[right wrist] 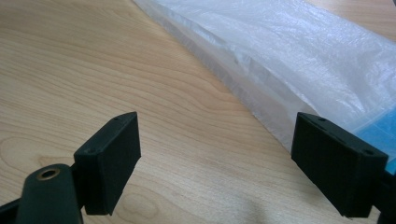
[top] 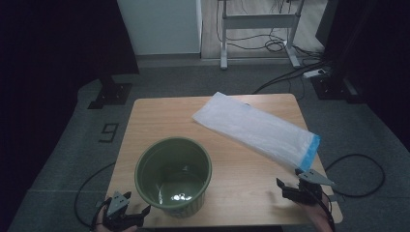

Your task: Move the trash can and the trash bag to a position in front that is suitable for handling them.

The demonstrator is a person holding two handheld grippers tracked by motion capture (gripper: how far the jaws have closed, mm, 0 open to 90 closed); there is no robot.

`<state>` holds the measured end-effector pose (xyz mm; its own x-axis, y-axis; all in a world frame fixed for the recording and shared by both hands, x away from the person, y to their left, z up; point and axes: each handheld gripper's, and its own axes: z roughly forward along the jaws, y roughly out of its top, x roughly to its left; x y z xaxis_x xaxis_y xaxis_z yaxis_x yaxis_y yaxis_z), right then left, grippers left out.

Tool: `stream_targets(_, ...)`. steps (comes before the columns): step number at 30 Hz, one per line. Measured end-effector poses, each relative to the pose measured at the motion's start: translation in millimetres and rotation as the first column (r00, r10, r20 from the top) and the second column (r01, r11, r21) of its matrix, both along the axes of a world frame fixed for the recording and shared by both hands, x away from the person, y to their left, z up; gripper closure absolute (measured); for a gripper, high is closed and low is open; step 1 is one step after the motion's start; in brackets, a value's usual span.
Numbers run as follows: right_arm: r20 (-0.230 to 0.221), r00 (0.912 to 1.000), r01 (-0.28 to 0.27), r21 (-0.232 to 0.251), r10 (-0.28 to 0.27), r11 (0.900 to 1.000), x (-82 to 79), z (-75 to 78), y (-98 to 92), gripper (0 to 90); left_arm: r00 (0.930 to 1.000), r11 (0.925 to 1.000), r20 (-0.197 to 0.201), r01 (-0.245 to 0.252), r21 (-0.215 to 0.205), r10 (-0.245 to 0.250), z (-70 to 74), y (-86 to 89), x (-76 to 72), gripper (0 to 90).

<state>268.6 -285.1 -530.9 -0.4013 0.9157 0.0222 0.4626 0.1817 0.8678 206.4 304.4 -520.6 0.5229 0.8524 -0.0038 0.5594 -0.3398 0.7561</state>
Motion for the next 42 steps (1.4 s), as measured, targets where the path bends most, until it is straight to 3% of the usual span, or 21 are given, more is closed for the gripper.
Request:
stream_targets(10, -0.006, 0.9999, -0.012, -0.003, 0.012, 1.0, -2.1, -1.4, 0.1, 15.3, 0.9991, 0.9992, 0.013, 0.04, -0.003, -0.04, 0.9, -2.9, -0.8, 8.1)
stream_targets(15, -0.012, 0.9998, -0.012, -0.008, 0.012, 1.0, -1.5, -2.7, 0.0, 15.3, 0.9931, 0.9937, 0.036, 0.112, 0.005, -0.112, 6.5, -8.7, -11.9, 8.1)
stream_targets(18, -0.013, 0.9998, -0.015, -0.008, 0.015, 1.0, -0.8, -2.7, -0.2, 15.3, 0.9842, 0.9856, 0.071, 0.165, -0.036, -0.162, 15.0, -14.2, -14.9, 8.1)
stream_targets(20, -0.014, 0.9998, -0.015, -0.005, 0.015, 1.0, -0.6, -2.9, -0.3, 15.3, 0.9741, 0.9758, 0.094, 0.211, -0.057, -0.205, 20.7, -18.7, -13.2, 8.1)
stream_targets(21, -0.015, 0.9998, -0.015, -0.005, 0.015, 1.0, -0.6, -3.0, -0.3, 15.3, 0.9696, 0.9718, 0.101, 0.229, -0.055, -0.223, 23.2, -21.6, -11.4, 8.1)
stream_targets(22, -0.015, 0.9998, -0.015, -0.006, 0.015, 1.0, -1.0, -3.1, 0.0, 15.3, 0.9605, 0.9633, 0.104, 0.264, -0.047, -0.258, 26.6, -26.9, -6.2, 7.5)
stream_targets(23, -0.015, 0.9998, -0.015, -0.006, 0.015, 1.0, -1.0, -3.1, 0.0, 15.3, 0.9605, 0.9633, 0.104, 0.264, -0.047, -0.258, 26.6, -26.9, -6.2, 6.7)
stream_targets(24, -0.014, 0.9998, -0.015, -0.005, 0.015, 1.0, -1.2, -3.0, 0.3, 15.2, 0.9518, 0.9549, 0.101, 0.294, -0.038, -0.289, 28.1, -31.6, -1.0, 6.7)
stream_targets(25, -0.014, 0.9998, -0.015, -0.005, 0.015, 1.0, -1.2, -3.0, 0.3, 15.2, 0.9518, 0.9549, 0.101, 0.294, -0.038, -0.289, 28.1, -31.6, -1.0, 6.7)
stream_targets(27, -0.014, 0.9998, -0.014, -0.005, 0.014, 1.0, -1.2, -3.1, 0.5, 15.2, 0.941, 0.9432, 0.096, 0.33, -0.043, -0.324, 28.7, -35.6, 4.6, 6.7)
stream_targets(28, -0.016, 0.9998, -0.014, -0.005, 0.014, 1.0, -0.9, -3.7, 0.6, 15.3, 0.9306, 0.9323, 0.091, 0.359, -0.042, -0.354, 29.3, -40.5, 10.4, 6.4)
stream_targets(29, -0.016, 0.9998, -0.014, -0.005, 0.014, 1.0, -0.9, -3.7, 0.6, 15.3, 0.9306, 0.9323, 0.091, 0.359, -0.042, -0.354, 29.3, -40.5, 10.4, 5.9)
stream_targets(30, -0.019, 0.9997, -0.015, -0.006, 0.014, 1.0, -0.5, -4.3, 1.0, 15.3, 0.9249, 0.9269, 0.087, 0.374, -0.032, -0.37, 30.3, -45.6, 16.0, 6.5)
stream_targets(31, -0.019, 0.9997, -0.015, -0.006, 0.014, 1.0, -0.5, -4.3, 1.0, 15.3, 0.9249, 0.9269, 0.087, 0.374, -0.032, -0.37, 30.3, -45.6, 16.0, 6.9)
stream_targets(42, -0.021, 0.9996, -0.019, -0.007, 0.019, 1.0, 0.3, -4.8, 1.0, 15.2, 0.8971, 0.8975, 0.064, 0.44, -0.035, -0.437, 32.5, -77.1, 50.5, 6.8)
